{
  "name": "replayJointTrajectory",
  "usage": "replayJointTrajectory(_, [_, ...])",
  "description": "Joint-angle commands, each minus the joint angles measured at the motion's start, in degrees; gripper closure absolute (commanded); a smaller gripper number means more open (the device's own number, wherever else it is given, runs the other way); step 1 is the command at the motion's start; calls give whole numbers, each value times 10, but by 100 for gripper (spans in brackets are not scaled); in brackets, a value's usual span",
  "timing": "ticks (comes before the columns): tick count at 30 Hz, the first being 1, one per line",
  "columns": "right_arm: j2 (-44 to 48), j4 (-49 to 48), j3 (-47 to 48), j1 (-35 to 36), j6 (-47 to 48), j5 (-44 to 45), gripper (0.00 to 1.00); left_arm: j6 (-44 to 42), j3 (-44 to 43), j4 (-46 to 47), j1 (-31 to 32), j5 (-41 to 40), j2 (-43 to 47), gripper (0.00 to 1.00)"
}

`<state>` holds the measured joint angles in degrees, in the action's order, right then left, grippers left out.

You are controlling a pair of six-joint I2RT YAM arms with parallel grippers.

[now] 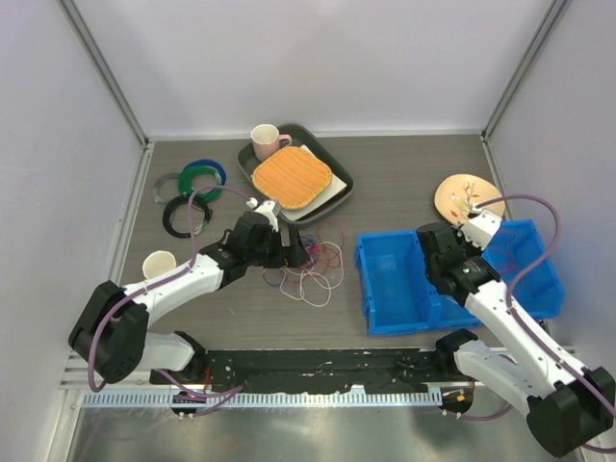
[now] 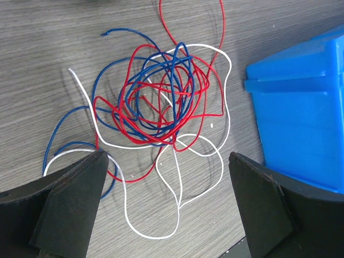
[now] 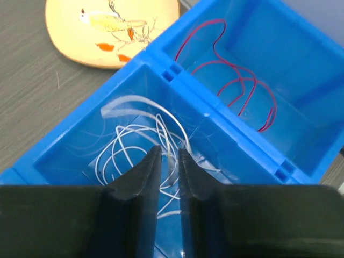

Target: Untangle the cables

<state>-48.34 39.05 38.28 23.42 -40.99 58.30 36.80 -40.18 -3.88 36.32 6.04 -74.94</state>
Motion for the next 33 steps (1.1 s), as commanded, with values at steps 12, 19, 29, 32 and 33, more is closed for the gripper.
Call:
replayJointTrajectory(12, [55,-285,-16,12,216,-524,26,13,-15,-24,1,-45,6,0])
replayJointTrajectory(19, [-102,-317,58,331,306,-402,22,67,-13,-75,-47,-89,-1,0])
replayJointTrajectory(29, [-390,-383,114,453,292,-399,15,96,49,-92,-157,-79,57,0])
replayJointTrajectory(32, [-441,-418,116,454,287,-398,15,94,56,-91,-157,-74,75,0])
replayJointTrajectory(33, [-450,-422,117,454,287,-381,15,94,56,-90,-157,-76,80,0])
